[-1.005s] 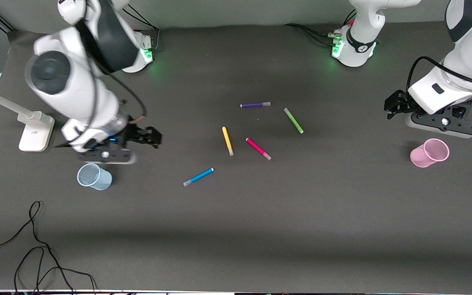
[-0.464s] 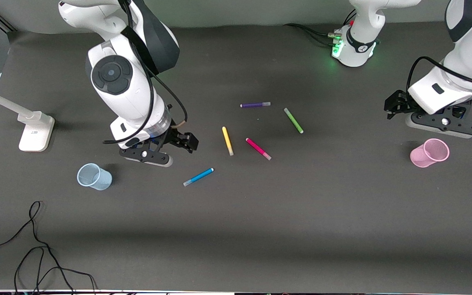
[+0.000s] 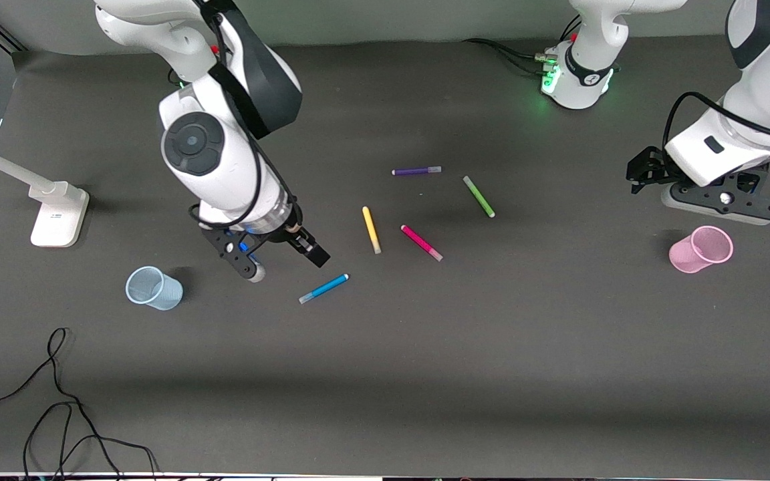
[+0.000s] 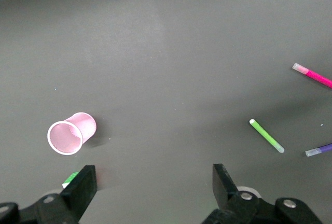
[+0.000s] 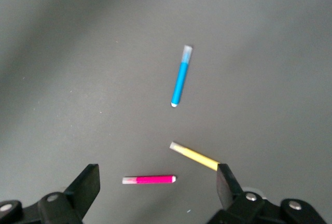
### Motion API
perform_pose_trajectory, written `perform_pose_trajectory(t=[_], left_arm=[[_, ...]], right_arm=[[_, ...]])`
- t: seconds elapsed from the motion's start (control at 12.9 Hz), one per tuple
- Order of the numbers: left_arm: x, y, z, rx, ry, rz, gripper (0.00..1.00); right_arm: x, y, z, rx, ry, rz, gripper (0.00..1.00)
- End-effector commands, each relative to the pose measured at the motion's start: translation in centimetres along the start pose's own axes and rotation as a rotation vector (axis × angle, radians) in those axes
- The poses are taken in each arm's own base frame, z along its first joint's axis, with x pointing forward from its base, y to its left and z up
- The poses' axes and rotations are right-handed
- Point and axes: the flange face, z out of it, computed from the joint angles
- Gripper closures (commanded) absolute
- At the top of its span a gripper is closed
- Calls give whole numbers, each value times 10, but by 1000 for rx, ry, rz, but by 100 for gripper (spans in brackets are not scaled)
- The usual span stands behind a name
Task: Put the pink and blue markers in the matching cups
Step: 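Lower the right gripper onto the blue marker while the left gripper reaches the pink marker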
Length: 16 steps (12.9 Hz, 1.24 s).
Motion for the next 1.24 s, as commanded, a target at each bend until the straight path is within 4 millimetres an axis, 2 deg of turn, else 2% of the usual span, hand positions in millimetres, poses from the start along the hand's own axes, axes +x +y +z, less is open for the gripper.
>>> perform_pose_trajectory(t=[0.0,0.15,0.31,0.46,0.62,0.7,0.93,1.16], left_arm=[[0,0,-2,-4,-9,0,1],[1,1,0,-8,-9,-3,1],[7,8,7,-36,-12,-28,1],[16,26,19,-57,-29,-120,1],[30,49,32,-58,-9,-149,1],[37,57,41,-63,-10,-160,1],[62,108,73,-104,3,-263,1],[84,174,127,-114,-7,-368,1]], right_arm=[[-41,-8,18,-36,-5,161,0],[-48,-4,38,-109,-4,195,0],[-36,-4,53,-137,-2,199,0],[-27,1,70,-160,2,196,0],[-2,5,82,-174,-3,175,0],[1,6,87,-162,-1,180,0],[5,10,117,-122,9,189,0],[12,11,154,-99,29,192,0]])
